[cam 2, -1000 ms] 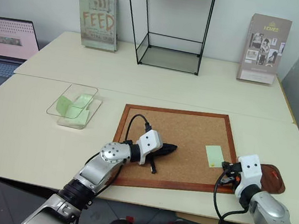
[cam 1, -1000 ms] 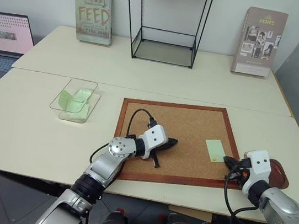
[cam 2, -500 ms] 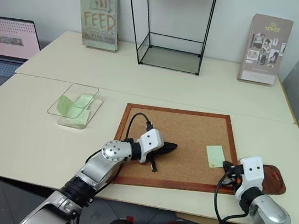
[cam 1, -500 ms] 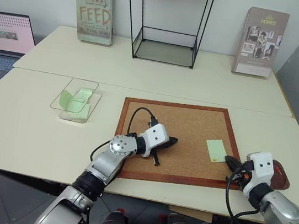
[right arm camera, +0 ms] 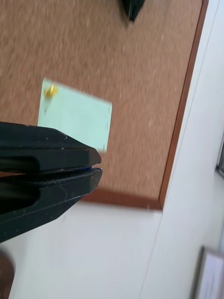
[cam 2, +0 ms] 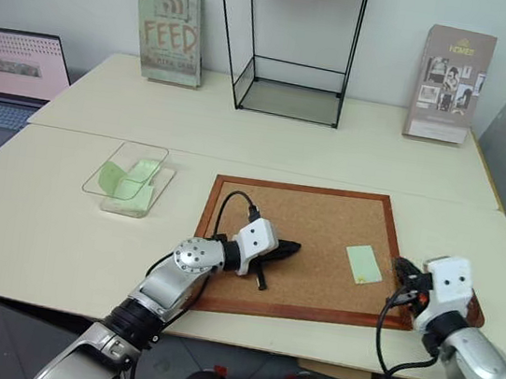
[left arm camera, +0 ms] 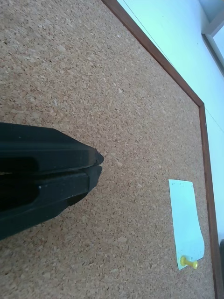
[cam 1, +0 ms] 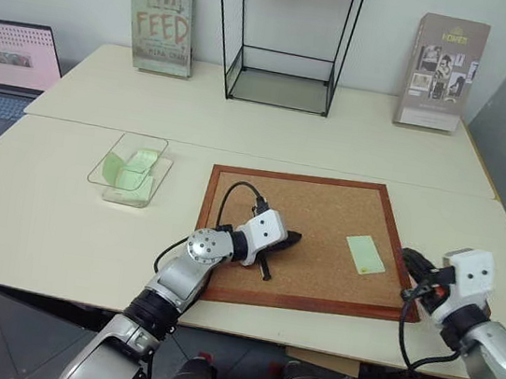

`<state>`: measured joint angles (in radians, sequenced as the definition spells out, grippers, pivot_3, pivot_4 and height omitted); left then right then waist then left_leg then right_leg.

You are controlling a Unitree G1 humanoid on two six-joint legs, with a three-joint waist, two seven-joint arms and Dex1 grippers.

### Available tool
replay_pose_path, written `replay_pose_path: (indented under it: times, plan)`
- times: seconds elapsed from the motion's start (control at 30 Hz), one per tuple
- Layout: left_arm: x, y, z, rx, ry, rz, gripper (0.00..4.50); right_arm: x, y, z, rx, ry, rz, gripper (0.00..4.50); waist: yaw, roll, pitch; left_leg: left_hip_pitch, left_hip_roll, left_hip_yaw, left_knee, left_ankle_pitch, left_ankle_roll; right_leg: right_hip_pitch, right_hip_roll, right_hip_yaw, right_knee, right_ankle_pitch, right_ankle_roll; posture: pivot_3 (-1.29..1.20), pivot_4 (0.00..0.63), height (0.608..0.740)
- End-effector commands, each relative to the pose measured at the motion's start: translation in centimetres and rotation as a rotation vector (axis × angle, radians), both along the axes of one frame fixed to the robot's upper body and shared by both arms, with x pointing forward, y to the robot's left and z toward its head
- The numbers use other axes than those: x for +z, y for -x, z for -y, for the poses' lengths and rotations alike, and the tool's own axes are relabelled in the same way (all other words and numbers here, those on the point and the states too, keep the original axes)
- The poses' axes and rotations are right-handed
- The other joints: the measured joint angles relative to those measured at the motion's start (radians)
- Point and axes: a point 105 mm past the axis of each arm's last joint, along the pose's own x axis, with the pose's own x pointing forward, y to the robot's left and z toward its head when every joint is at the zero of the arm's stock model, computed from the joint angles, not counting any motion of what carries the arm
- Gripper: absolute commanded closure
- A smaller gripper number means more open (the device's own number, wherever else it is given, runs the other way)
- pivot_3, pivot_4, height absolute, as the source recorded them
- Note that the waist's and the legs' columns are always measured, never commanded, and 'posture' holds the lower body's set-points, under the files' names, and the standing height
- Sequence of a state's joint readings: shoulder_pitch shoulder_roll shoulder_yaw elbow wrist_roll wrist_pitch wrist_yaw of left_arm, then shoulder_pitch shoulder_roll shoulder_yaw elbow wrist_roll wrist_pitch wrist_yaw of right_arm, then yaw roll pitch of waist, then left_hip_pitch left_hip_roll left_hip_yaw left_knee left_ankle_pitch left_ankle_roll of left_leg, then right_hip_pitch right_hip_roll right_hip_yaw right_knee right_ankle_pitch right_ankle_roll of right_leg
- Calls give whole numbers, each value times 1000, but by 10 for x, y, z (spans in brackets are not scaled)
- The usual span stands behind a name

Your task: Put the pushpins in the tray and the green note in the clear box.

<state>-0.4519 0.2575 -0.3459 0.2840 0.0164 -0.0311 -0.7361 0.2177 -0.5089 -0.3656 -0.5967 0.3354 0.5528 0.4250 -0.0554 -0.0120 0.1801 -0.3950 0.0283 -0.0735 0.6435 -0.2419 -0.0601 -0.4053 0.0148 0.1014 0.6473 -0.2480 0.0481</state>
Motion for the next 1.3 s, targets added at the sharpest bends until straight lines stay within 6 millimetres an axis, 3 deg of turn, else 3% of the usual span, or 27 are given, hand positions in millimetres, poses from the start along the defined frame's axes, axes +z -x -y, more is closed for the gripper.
replay_pose_path:
  times: [0.03,0.2,0.63,1.1,1.3]
  plan:
    - [-19,2,-7,21,-53,-50,4500,11,11,26,-86,121,17,4471,1,0,0,0,0,0,0,0,0,0,0,0,0,0,0,0,150,740]
    - [-21,4,-4,15,-49,-54,4500,0,23,60,-177,262,-76,4471,2,1,-1,0,0,0,0,0,0,0,0,0,-1,0,0,0,150,740]
    - [-21,5,-5,10,-57,-43,4500,-30,24,82,-143,465,-210,4471,2,-1,0,0,0,1,-1,0,0,0,-1,0,-2,0,0,0,150,740]
    - [-21,6,-5,10,-59,-40,4500,-29,21,80,-145,426,-203,1513,2,-1,1,0,0,1,-1,0,0,0,-1,0,-2,0,0,0,150,740]
    - [-21,5,-5,12,-58,-38,4500,-2,17,62,-123,284,-75,256,1,-1,1,0,0,1,-1,0,0,0,-1,0,-2,0,0,0,150,740]
